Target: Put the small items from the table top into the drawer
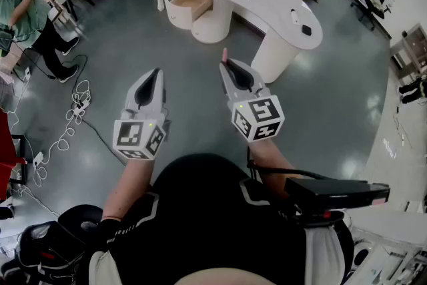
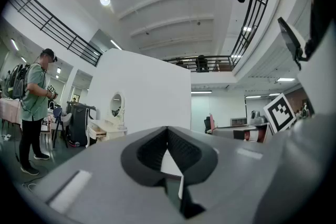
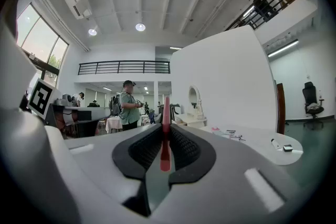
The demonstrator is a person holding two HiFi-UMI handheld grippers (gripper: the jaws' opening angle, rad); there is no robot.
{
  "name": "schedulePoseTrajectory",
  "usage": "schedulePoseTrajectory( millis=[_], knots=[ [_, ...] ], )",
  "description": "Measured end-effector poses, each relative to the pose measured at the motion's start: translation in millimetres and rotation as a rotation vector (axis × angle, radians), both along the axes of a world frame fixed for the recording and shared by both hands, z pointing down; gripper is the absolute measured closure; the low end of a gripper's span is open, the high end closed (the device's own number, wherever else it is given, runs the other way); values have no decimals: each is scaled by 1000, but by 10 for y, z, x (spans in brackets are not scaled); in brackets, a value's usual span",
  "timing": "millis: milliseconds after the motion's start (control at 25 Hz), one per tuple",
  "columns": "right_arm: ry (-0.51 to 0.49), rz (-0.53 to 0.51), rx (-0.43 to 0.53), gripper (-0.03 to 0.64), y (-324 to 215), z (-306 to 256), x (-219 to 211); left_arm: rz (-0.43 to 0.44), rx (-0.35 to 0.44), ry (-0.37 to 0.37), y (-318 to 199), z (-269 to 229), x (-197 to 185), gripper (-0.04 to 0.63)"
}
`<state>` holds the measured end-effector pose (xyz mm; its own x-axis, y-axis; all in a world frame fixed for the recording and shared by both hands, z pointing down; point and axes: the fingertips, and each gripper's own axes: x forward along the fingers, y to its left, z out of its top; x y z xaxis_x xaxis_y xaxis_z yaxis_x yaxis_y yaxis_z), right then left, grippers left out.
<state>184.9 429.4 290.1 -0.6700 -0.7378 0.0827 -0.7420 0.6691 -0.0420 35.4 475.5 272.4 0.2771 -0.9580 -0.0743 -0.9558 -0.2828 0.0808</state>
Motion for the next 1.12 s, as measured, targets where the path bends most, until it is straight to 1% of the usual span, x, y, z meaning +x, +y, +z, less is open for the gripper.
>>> schedulePoseTrajectory(
  millis=[360, 560, 880, 1000, 1120],
  knots=[
    [0, -3, 0, 568, 49, 7, -94, 5, -1, 6, 55, 3, -80, 595],
    [-27, 10, -11, 566, 62, 9, -131, 5, -3, 12, 91, 10, -170, 597],
    [-44, 26, -18, 566, 33, 21, -368, 20, 0, 21, 75, 20, -370, 596],
    [-39, 24, -21, 566, 75, 33, -501, 31, -15, 19, 92, 63, -471, 595],
    [-41, 31, -15, 566, 90, 22, -637, 49, -11, 8, 88, 69, -584, 596]
  ],
)
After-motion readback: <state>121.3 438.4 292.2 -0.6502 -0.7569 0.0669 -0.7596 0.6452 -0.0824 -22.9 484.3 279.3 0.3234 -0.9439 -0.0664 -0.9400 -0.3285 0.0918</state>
